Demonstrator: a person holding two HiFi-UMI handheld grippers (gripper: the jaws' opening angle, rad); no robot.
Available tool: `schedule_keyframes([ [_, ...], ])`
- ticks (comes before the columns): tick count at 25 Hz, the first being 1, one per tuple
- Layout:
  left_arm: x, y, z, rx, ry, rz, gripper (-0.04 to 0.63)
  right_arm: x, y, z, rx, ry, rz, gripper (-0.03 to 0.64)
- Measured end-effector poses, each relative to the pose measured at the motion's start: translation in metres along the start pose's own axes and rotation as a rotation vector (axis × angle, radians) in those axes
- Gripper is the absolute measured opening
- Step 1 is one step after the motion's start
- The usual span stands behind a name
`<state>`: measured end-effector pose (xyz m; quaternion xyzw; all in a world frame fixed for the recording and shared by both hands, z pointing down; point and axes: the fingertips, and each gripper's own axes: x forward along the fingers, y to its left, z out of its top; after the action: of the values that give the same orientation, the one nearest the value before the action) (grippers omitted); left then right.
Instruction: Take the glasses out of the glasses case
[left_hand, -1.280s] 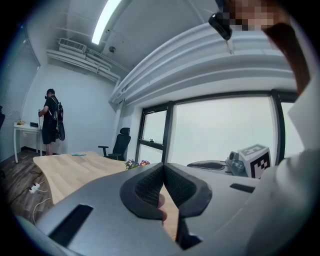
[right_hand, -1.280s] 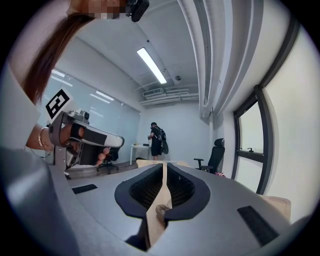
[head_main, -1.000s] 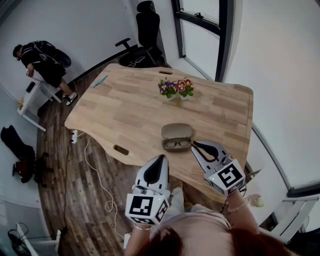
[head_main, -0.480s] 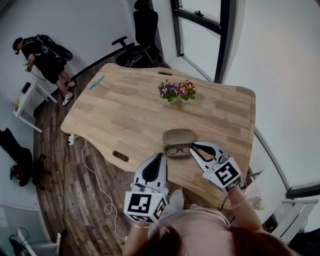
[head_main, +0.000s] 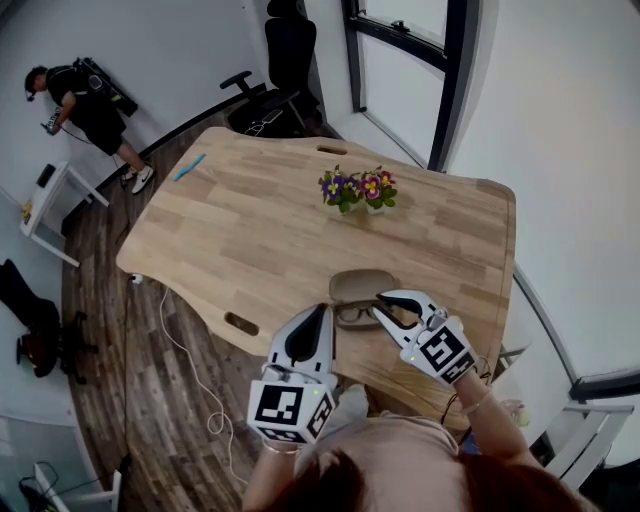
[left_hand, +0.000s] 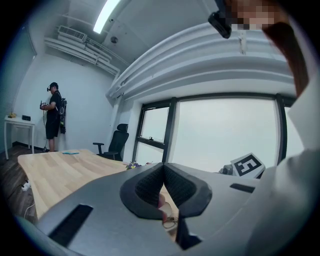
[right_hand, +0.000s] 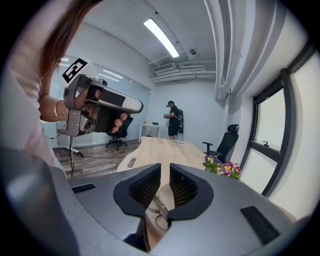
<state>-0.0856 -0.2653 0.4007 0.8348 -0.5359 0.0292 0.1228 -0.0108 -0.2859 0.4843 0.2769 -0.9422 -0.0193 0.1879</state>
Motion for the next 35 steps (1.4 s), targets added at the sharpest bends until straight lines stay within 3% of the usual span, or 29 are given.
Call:
schedule_keyframes([
  [35, 0.054, 0.041, -0.023, -0.015, 0.074, -0.021, 0.0, 0.085, 0.005, -0.118, -0.113, 0.32, 0.21, 0.037],
])
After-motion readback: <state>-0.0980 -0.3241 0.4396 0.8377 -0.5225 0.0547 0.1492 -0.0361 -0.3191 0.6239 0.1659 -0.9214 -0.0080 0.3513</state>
